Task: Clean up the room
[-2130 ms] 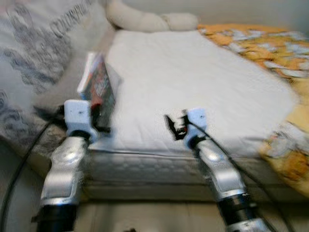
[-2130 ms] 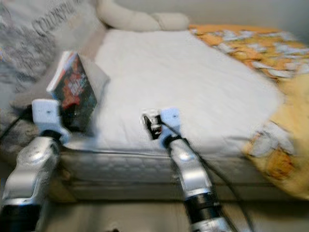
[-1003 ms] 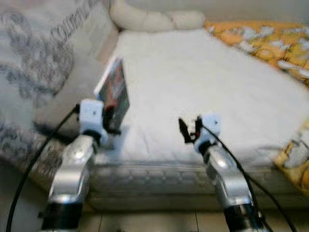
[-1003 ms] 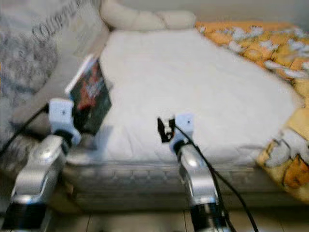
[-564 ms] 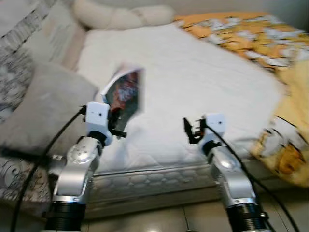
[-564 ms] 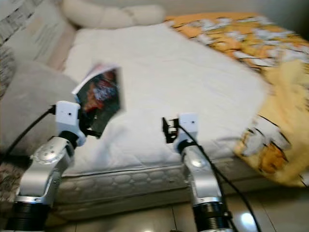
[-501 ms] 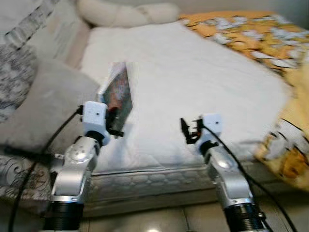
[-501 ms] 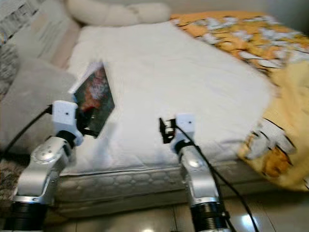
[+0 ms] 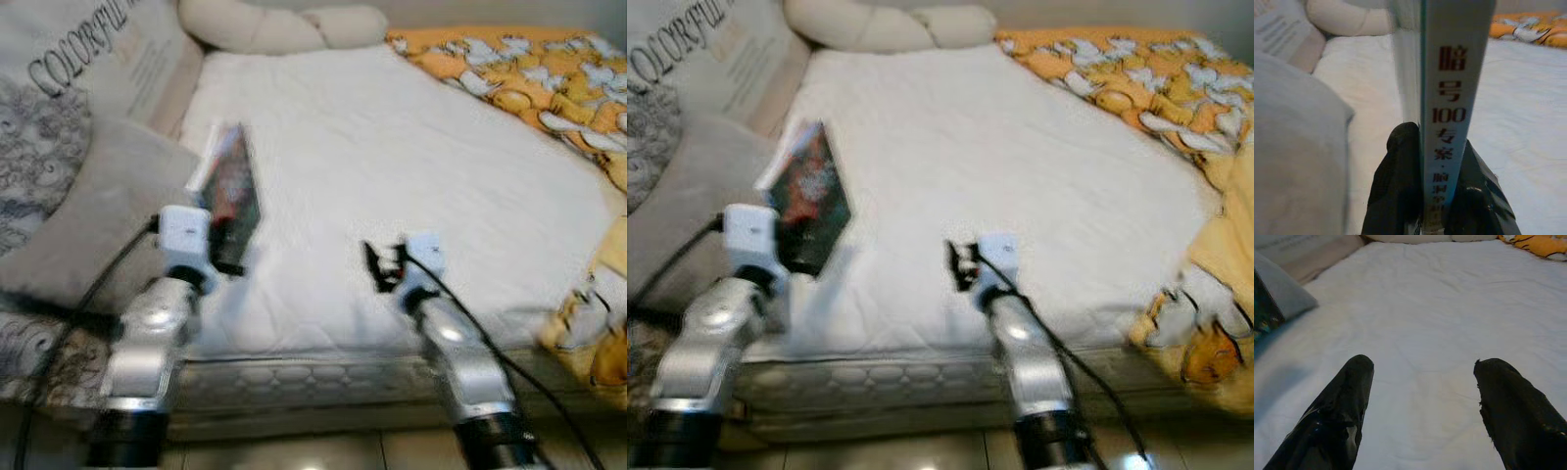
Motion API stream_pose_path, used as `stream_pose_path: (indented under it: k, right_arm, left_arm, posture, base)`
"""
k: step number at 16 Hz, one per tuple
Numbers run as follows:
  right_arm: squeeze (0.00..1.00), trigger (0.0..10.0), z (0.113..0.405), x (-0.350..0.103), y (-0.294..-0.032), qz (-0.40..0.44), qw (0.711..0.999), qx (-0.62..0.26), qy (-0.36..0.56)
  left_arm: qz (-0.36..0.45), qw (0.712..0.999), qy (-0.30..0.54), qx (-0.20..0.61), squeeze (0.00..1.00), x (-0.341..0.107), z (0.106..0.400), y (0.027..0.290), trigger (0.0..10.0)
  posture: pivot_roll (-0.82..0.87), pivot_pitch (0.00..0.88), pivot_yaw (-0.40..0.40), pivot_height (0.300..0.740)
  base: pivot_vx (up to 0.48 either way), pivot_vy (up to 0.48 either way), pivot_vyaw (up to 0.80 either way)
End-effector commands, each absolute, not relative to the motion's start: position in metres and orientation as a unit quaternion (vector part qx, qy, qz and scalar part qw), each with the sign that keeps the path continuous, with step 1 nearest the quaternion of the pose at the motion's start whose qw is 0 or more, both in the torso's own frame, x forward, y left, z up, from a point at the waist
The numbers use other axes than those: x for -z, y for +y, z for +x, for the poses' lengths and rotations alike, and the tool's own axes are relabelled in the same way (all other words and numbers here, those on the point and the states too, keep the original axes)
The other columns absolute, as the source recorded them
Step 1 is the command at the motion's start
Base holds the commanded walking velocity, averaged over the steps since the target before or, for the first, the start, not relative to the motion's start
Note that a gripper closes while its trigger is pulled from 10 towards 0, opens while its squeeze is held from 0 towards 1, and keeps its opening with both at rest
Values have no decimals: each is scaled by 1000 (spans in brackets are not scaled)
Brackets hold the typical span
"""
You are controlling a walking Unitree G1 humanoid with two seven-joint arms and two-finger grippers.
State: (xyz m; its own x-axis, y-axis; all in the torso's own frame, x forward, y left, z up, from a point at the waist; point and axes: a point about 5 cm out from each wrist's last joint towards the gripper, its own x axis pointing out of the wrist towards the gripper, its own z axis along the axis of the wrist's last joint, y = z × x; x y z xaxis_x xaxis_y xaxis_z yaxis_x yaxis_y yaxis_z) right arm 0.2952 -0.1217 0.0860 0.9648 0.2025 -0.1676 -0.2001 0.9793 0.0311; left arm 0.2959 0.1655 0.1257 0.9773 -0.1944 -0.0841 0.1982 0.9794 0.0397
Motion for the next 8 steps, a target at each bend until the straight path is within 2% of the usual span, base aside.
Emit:
stream_pose_path:
  k: [1, 8]
  right_arm:
    - [0, 10000, 296, -90, -113, 8, 991, -116, 73]
    - [0, 10000, 297, -91, -110, 5, 990, -120, 72]
  left_arm:
    - [34, 996, 15, 86, 0, -136, 296, 175, 10000]
    - [35, 996, 13, 85, 0, -136, 295, 176, 10000]
  posture:
    - [6, 0, 19, 740]
    - [11, 0, 16, 740]
  base:
    - [307, 0, 0]
    - [310, 0, 0]
